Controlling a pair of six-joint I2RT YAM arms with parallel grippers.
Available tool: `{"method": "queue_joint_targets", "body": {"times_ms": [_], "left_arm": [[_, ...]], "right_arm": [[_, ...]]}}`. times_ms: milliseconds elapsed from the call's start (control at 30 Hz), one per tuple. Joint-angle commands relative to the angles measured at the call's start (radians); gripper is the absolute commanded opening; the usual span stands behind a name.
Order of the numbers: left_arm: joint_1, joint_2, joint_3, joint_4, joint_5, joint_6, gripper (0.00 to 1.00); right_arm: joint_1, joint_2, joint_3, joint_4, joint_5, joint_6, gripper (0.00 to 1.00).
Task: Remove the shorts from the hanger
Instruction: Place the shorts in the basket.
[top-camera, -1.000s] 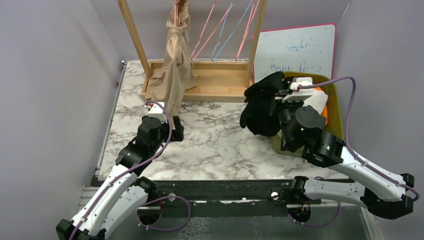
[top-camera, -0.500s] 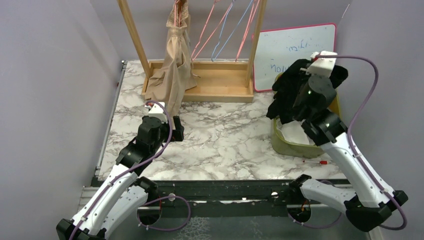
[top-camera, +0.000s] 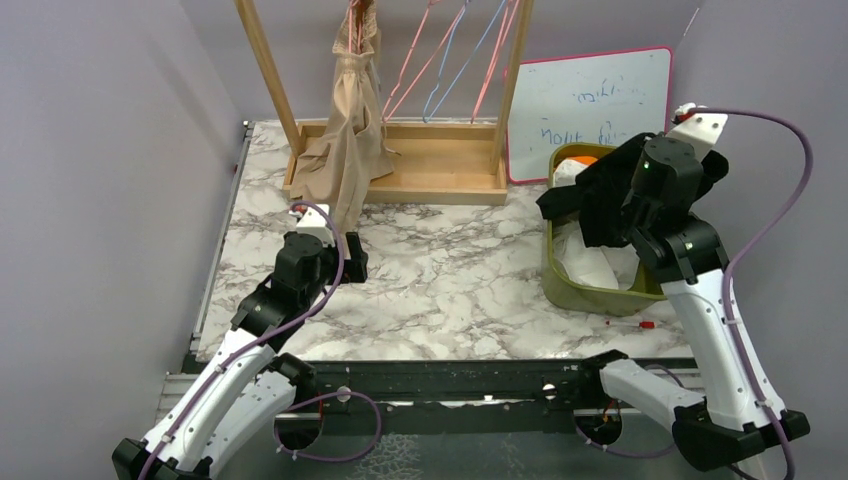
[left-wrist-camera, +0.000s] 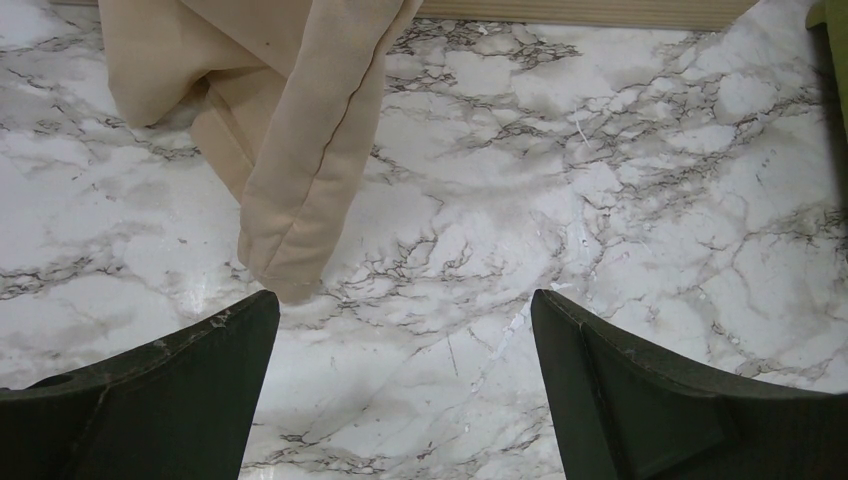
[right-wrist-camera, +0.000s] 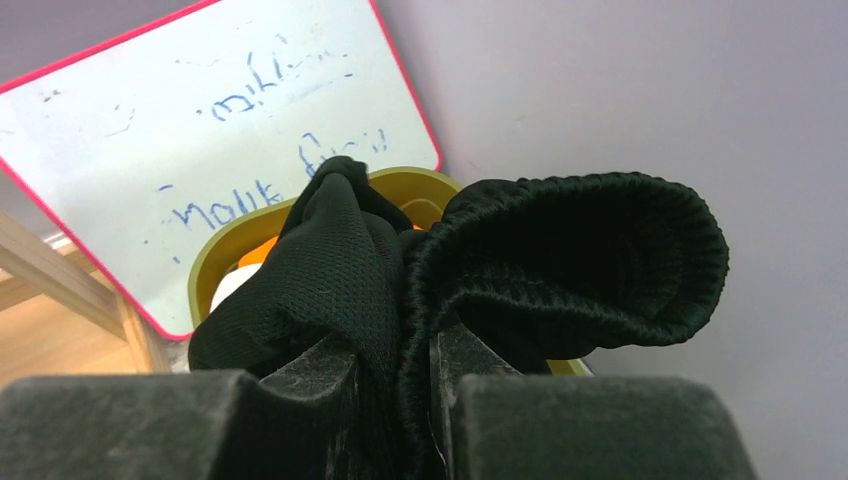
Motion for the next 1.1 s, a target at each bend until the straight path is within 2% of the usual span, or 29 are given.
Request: {"method": "queue_joint_targets", "body": {"times_ms": [0,100,233,400,600,667,767,867,933,1067], "left_arm": [[0.005,-0.017,0.021,0.01,-0.014,-0.005,0.99],[0.005,-0.018,0.021,0.011,-0.006,-0.005,0.99],[0.004,-0.022,0.021,0.01,-0.008,-0.005,0.99],[0.004,-0.026,0.021,0.01,-0.011,-0.006,0.99],[0.005,-0.029,0.02,0.011,-0.005,-0.008,0.99],[0.005,-0.028,0.019,0.011,0.001,-0.008,0.99],[0.005,-0.031,0.02,0.01,0.0,-0.007,0.99],[0.004,-0.037,0.018,0.009,-0.003,-0.008,0.99],[0.005,-0.04,0.017,0.009,-0.006,-0.009,0.99],[0.004,-0.035,0.018,0.009,-0.013,-0.008,0.99]], "right_arm": [[-0.009,-0.047,-0.023,-0.009,0.111,0.018,0.01],[-0.012,-0.078,-0.013,0.013,0.092,0.028,0.01],[-0.012,-0.088,0.026,0.112,0.152,-0.085,0.01],[-0.012,-0.081,0.032,0.048,0.083,-0.053,0.01],[-0.012,-0.073,-0.145,-0.047,-0.111,0.129,0.01],[-0.015,-0.045,-0.204,-0.033,-0.127,0.152,0.01],[-0.081,0.028,-0.266,0.018,-0.253,0.161,0.02],[-0.222,0.12,-0.268,0.018,-0.463,0.195,0.01],[-0.269,0.143,-0.266,0.042,-0.541,0.206,0.02],[-0.278,0.145,-0.222,0.041,-0.547,0.223,0.08]]}}
